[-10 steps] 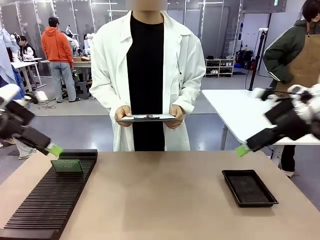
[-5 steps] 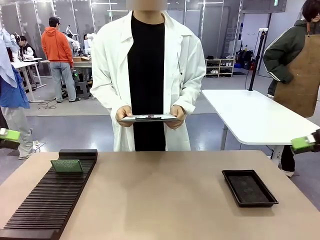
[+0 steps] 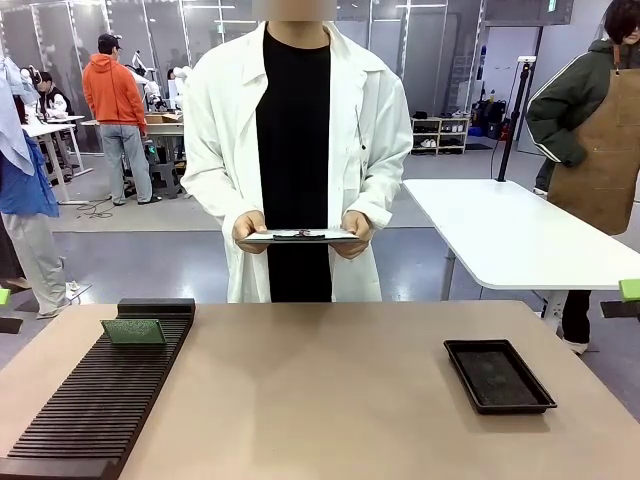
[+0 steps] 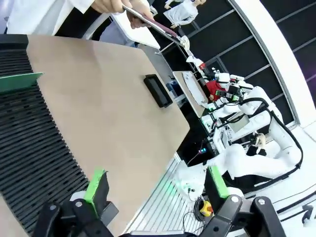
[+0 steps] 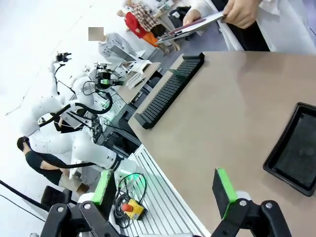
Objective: Inspect the PCB.
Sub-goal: Pick up the Blank PCB and present it to the human.
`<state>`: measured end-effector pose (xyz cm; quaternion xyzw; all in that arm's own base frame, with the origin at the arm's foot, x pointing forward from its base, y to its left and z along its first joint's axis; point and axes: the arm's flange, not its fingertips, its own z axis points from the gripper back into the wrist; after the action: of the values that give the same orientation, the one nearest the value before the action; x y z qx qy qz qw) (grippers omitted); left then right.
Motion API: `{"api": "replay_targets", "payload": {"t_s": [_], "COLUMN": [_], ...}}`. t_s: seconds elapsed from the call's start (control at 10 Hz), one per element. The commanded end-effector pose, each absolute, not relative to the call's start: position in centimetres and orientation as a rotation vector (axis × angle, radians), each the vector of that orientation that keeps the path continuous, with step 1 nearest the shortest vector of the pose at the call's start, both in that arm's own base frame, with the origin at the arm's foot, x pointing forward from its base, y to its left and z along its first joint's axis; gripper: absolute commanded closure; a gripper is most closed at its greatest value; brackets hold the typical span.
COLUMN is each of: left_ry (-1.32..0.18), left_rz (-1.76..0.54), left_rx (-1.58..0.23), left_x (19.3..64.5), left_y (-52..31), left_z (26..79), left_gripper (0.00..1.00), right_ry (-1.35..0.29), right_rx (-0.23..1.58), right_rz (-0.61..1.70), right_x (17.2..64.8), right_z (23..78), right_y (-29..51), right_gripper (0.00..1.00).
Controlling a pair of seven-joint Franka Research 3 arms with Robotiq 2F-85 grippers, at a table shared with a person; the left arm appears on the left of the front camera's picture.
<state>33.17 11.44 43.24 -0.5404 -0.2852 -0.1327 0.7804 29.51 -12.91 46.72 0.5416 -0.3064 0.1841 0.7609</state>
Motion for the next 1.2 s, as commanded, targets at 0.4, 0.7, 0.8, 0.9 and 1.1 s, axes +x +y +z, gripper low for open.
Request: {"api": "replay_targets", "payload": {"t_s": [0.4, 0.7, 0.8, 0.9, 1.1], "left_ry": [-0.616, -0.616, -0.616, -0.593, -0.654], "left_rz": [-0.287, -0.287, -0.287, -0.272, -0.405], "left_rx": [-1.168, -1.168, -1.168, -1.149, -0.739], "left_x": [33.2, 33.2, 33.2, 33.1, 34.1], "left_y": [11.4, 11.4, 11.4, 11.6, 9.2], "left_z": [43.2, 43.2, 43.2, 43.3, 48.2], "left_gripper": [0.0, 0.0, 0.0, 0.0, 0.0], "right_ry": [-0.667, -0.667, -0.667, -0.667, -0.667], "right_rx": [1.179, 1.179, 1.179, 1.179, 1.179], "right_rz": [0.401, 0.401, 0.401, 0.401, 0.401], "right_x": [29.5, 29.5, 29.5, 29.5, 29.5], "right_z": [46.7, 46.7, 46.7, 46.7, 46.7], "right_y": [-12.9, -12.9, -12.9, -12.9, -12.9], "right_gripper": [0.0, 0.0, 0.0, 0.0, 0.0]}}
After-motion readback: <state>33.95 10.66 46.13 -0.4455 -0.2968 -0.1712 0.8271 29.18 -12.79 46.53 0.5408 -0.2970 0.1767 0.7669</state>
